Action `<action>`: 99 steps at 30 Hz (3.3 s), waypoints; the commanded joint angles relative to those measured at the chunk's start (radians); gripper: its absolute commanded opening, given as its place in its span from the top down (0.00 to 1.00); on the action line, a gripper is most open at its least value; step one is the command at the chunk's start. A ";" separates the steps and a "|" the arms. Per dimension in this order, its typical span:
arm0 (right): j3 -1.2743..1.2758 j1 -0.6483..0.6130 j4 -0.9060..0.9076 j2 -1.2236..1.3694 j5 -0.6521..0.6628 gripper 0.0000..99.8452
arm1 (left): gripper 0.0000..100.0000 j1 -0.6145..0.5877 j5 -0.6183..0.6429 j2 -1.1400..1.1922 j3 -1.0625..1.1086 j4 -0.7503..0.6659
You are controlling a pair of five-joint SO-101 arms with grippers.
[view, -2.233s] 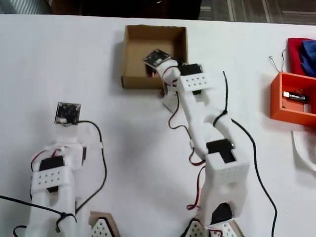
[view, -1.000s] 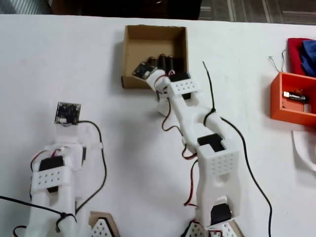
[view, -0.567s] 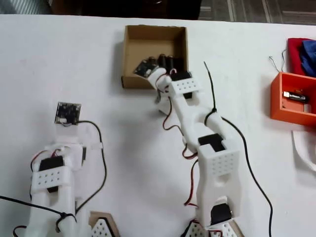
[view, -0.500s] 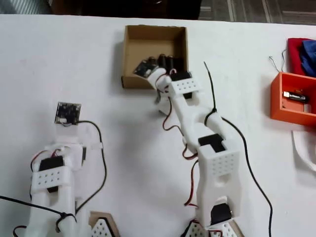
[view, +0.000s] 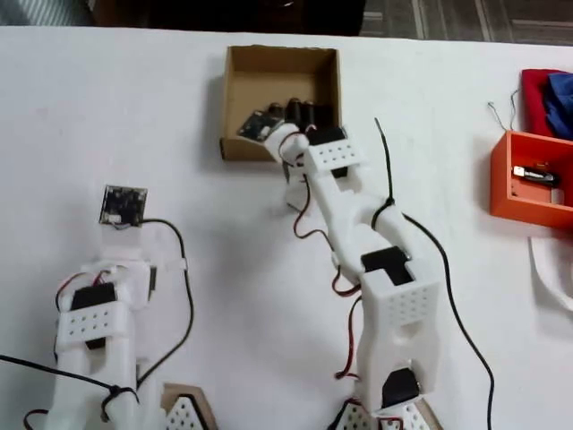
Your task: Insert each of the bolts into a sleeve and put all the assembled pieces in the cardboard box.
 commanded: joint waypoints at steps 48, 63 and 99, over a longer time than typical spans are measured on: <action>-0.086 -0.010 -0.073 0.085 0.002 0.98 | 0.89 -0.005 -0.003 -0.008 -0.001 -0.011; -0.081 -0.022 0.021 0.085 -0.003 0.98 | 0.89 -0.005 -0.003 -0.008 -0.001 -0.011; -0.206 0.050 0.150 -0.127 -0.077 0.98 | 0.89 -0.005 0.000 -0.008 -0.001 -0.011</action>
